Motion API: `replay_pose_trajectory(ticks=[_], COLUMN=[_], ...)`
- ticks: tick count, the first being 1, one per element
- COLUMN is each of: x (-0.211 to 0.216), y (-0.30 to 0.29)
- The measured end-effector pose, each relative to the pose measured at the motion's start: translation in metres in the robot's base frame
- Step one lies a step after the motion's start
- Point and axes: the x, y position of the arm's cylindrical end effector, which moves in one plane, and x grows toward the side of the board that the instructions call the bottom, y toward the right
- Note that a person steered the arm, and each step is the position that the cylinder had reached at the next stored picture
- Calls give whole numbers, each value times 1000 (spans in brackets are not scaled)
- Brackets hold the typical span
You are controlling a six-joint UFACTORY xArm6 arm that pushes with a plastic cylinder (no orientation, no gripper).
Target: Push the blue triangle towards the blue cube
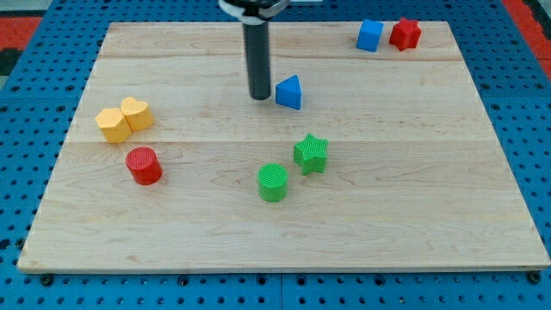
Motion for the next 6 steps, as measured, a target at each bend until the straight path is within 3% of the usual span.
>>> replay_pose_trajectory(ticks=[2,3,4,5,6], x=[-22,-22,-8,34,67], y=[158,136,76,48,109])
